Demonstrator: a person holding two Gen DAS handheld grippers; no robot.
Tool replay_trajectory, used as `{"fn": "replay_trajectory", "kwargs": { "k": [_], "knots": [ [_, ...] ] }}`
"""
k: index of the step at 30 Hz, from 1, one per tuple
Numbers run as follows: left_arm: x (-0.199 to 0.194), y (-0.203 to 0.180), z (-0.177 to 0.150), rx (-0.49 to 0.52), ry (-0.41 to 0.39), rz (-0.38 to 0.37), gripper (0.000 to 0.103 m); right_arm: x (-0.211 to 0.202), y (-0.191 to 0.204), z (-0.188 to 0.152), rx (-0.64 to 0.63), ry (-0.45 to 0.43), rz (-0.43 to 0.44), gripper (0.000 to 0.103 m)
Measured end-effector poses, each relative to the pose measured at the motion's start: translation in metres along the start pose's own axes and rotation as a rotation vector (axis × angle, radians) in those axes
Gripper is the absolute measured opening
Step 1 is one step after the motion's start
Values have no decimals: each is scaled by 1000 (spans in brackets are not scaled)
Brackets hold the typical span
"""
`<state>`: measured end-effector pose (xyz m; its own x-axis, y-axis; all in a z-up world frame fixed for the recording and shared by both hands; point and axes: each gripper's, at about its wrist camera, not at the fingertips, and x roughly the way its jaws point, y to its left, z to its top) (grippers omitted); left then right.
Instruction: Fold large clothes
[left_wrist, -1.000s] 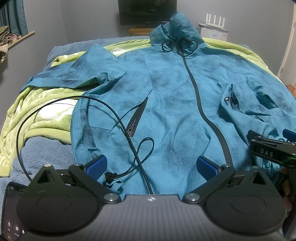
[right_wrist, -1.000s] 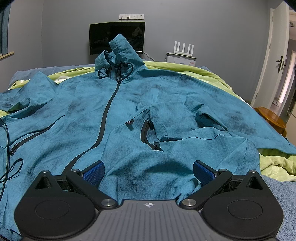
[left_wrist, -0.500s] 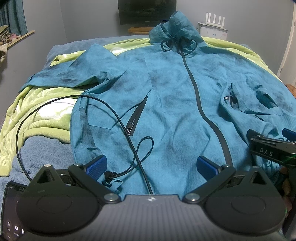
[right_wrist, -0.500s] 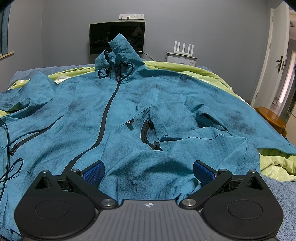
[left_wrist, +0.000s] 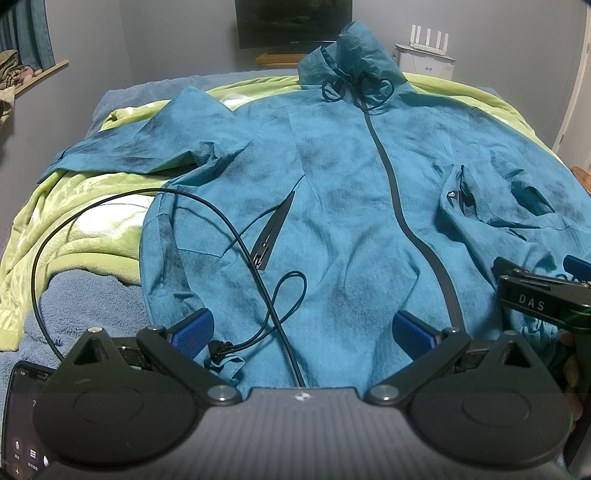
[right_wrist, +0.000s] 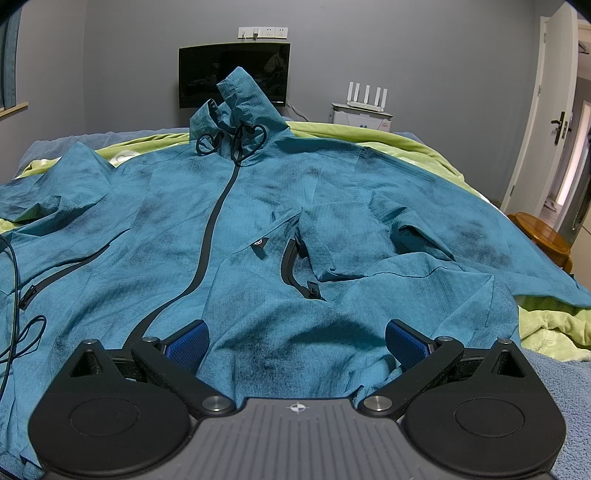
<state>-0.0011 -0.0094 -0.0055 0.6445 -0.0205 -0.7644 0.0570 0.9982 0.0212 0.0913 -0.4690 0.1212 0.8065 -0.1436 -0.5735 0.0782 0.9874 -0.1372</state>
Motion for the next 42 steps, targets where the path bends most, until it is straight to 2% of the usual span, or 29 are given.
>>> {"fn": "replay_trajectory", "kwargs": {
  "k": [16, 18, 20, 24, 27, 30, 33, 35, 38, 40, 42],
  "knots": [
    [3, -1, -2, 0, 7, 2, 103, 2, -3, 1, 29, 2, 25, 103],
    [3, 1, 0, 3, 13, -5, 103, -7, -12, 8, 64, -19, 53, 103],
    [2, 5, 5, -5, 10, -25, 103, -21, -26, 20, 96, -83, 77, 103],
    [-10, 25, 28, -14, -64, -75, 103, -42, -64, 46, 137, -224, 18, 103],
    [-21, 51, 48, -6, -156, -89, 103, -42, -105, 58, 210, -257, -4, 103],
    [-21, 93, 71, -11, -196, -144, 103, -21, -157, 67, 274, -193, -14, 103],
    [-14, 146, 92, -91, -217, -162, 103, 6, -211, 64, 396, -112, -128, 103],
    [-9, 182, 100, -140, -251, -127, 103, 21, -248, 57, 493, -74, -170, 103],
    [0, 227, 105, -160, -319, -39, 103, 36, -299, 36, 662, -88, -202, 103],
    [12, 250, 106, -149, -324, 34, 103, 45, -325, 20, 745, -103, -200, 97],
    [27, 271, 104, -161, -307, 74, 103, 53, -342, 8, 789, -114, -190, 90]
  ]
}}
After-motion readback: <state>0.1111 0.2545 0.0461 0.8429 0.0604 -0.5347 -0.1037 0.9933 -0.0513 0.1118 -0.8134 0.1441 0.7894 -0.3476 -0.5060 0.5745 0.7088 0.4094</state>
